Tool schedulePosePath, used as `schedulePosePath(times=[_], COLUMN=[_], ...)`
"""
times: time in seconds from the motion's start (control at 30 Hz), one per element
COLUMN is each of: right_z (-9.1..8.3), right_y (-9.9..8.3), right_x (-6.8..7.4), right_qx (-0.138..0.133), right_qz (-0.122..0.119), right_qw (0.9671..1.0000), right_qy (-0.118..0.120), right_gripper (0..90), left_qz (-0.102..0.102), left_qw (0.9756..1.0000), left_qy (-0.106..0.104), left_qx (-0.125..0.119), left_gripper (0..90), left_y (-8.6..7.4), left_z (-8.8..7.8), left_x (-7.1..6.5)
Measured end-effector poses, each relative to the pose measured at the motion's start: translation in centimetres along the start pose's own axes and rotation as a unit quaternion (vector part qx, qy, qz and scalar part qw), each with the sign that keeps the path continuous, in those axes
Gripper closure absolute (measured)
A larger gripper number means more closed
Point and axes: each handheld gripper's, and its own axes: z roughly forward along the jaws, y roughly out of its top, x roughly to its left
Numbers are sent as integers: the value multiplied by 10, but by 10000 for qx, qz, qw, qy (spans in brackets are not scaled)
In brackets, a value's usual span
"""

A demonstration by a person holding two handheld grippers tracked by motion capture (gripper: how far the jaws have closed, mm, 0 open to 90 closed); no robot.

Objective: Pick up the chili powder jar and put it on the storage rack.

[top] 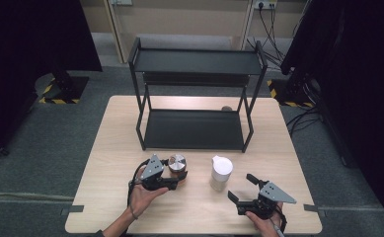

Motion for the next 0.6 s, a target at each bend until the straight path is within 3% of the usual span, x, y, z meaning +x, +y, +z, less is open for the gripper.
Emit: schedulePosePath(times=[0.13, 0.23, 0.6], right_z=[0, 0, 0], right_y=[0, 0, 0], right_x=[0, 0, 0], right_qx=[-3, 0, -5], right_qz=[5, 7, 21], right_qw=[10000, 10000, 10000], right_qy=[2, 4, 27], right_gripper=[4, 4, 4], left_qz=[-2, -123, -65], left_qw=[10000, 9999, 9999], left_qy=[3, -39, 17], left_qx=[-24, -97, -86], left_gripper=[304, 305, 305], left_y=[6, 9, 33], left_z=[-2, -4, -10], left_x=[1, 5, 12])
